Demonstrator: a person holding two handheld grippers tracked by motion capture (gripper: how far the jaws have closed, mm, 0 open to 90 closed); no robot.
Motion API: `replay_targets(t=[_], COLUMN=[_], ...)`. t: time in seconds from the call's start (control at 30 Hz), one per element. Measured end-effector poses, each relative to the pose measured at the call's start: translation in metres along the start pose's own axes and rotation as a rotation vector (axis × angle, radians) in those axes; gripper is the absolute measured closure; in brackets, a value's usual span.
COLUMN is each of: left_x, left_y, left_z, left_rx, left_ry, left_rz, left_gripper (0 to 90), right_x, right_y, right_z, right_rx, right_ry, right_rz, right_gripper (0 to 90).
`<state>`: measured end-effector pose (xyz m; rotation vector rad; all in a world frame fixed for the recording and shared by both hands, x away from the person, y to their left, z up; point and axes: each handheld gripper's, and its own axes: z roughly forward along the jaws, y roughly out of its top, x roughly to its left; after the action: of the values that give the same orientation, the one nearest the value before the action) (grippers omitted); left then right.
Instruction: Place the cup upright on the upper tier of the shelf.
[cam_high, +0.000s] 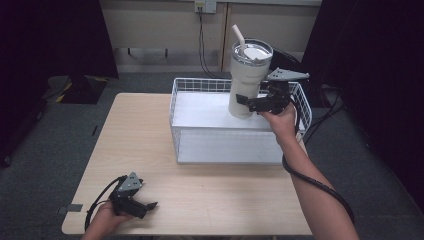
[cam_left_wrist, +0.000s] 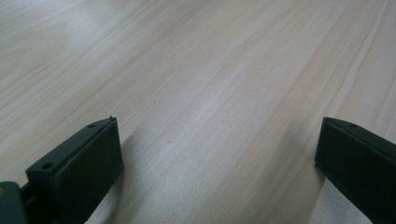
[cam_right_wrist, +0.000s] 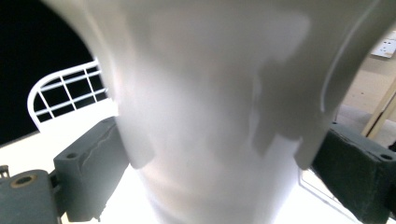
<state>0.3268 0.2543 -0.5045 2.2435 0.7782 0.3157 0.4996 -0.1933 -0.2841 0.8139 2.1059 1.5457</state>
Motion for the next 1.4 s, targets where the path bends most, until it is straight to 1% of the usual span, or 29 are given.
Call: replay_targets(t=[0.1,0.23,0.4,0.57,0.6,0.77,0.9,1.1,1.23,1.33,1.4], left_x=[0.000,0.000,0.000,0.000,0.000,0.000,0.000,0.000,0.000,0.000,0.000], left_y=[0.000,0.000,0.000,0.000,0.000,0.000,0.000,0.000,0.000,0.000,0.000], left_z=[0.000,0.000,0.000,0.000,0.000,0.000,0.000,0.000,0.000,0.000,0.000], left_rx=[-0.002,-0.002,-0.002,-0.002,-0.002,-0.002,-0.003,-0.003,-0.003,-0.002,0.001], left_ry=[0.002,0.002,0.002,0.002,0.002,0.002,0.002,0.000,0.000,0.000,0.000], left_rz=[0.000,-0.001,0.000,0.000,0.000,0.000,0.000,-0.005,-0.004,-0.004,0.000], left_gripper=[0.1,0.1,0.1,0.1,0.1,0.1,0.1,0.1,0.1,0.1,0.1], right_x=[-0.001,-0.001,-0.001,0.000,0.002,0.005,0.006,0.013,0.016,0.018,0.021], right_y=[-0.003,-0.004,-0.006,-0.010,-0.011,-0.012,-0.011,-0.012,-0.014,-0.017,-0.020], right_z=[-0.003,-0.009,-0.015,-0.018,-0.019,-0.023,-0.026,-0.033,-0.038,-0.041,-0.043], right_rx=[0.015,0.019,0.050,0.064,0.081,0.090,0.088,0.090,0.078,0.079,0.077], right_ry=[0.003,0.005,0.005,0.024,0.031,0.038,0.040,0.051,0.064,0.076,0.076], right_rz=[0.004,0.005,-0.013,-0.007,-0.016,-0.026,-0.031,-0.063,-0.064,-0.059,-0.069], right_gripper=[8.4,8.3,8.4,8.4,8.4,8.4,8.4,8.9,9.1,9.2,9.5])
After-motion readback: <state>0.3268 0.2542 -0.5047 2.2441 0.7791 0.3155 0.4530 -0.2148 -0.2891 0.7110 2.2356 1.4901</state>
